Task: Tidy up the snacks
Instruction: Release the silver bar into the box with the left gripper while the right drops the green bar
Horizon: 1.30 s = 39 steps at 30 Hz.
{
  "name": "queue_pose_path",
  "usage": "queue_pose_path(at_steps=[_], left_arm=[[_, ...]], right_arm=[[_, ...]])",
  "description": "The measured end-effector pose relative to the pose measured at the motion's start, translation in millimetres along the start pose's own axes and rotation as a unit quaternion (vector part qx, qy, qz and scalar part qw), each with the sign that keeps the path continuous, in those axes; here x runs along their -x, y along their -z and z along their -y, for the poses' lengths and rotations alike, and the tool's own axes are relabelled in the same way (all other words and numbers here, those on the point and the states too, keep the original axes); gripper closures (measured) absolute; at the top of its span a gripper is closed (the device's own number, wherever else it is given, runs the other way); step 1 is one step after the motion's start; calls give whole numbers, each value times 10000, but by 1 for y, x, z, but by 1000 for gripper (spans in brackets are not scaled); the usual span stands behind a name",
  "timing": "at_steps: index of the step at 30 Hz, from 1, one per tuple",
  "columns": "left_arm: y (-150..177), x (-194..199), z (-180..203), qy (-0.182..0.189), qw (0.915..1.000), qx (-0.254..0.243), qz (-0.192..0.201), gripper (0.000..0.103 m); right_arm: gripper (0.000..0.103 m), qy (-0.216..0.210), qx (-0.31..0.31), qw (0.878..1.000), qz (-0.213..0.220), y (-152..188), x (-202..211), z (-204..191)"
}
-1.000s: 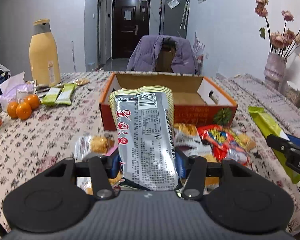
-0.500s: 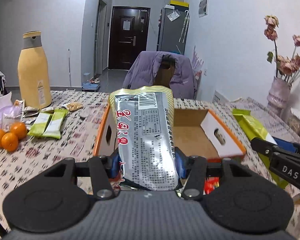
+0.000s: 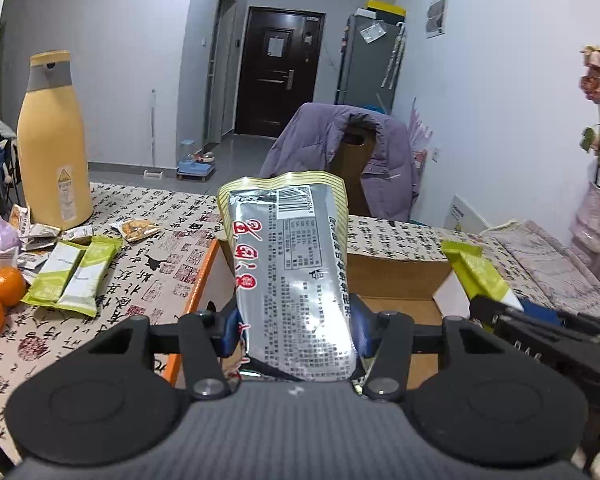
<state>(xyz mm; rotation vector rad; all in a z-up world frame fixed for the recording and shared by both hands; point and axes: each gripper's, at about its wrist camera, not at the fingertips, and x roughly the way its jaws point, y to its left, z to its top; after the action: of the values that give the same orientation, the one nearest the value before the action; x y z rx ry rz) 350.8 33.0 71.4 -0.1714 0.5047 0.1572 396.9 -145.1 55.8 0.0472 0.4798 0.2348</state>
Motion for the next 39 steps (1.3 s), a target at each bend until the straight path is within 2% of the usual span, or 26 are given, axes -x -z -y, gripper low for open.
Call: queue_pose_path(at_steps=[6,11,12,14,16,17,18,19,20,23,27,39], left_arm=[[15,-36,-9,-213,9997,25,-151,50],[24,-50,-15,41,9993,38,-376,50],[25,-51,-16,67,9991,69,-407,48],[26,-51,-20,26,9991,120,-407,38],[26,-48,-24,-25,9994,143,-316,22],[26,-46,-25,-32,9995,162,-273,17],[25,-44,-26,-32,9995,185,-245,4],[25,-41,-27,-26,9996,209,-192,0],[24,-37,-27,-16,9997,218,-137,0],[22,-33,-28,26,9997,202,-96,0],[22,-31,-26,16,9998,183,-96,0],[9,-6,-19,-55,9999,123,-4,0]], right_arm=[[68,115,-96,9992,-382,17,-38,3],[66,159,-61,9980,-608,24,-50,6],[65,180,-102,9974,-684,25,-53,8],[65,150,-185,9971,-729,25,-54,13],[56,128,-245,9974,-663,25,-49,17],[39,97,-297,9975,-632,24,-46,19],[22,55,-354,9976,-586,23,-42,21],[15,20,-410,9978,-521,22,-39,24],[8,12,-449,9979,-473,21,-36,25],[0,-29,-632,9973,-372,18,-28,33],[0,-90,-803,9962,-312,17,-21,39],[0,-100,-613,9980,-108,-2,3,28]])
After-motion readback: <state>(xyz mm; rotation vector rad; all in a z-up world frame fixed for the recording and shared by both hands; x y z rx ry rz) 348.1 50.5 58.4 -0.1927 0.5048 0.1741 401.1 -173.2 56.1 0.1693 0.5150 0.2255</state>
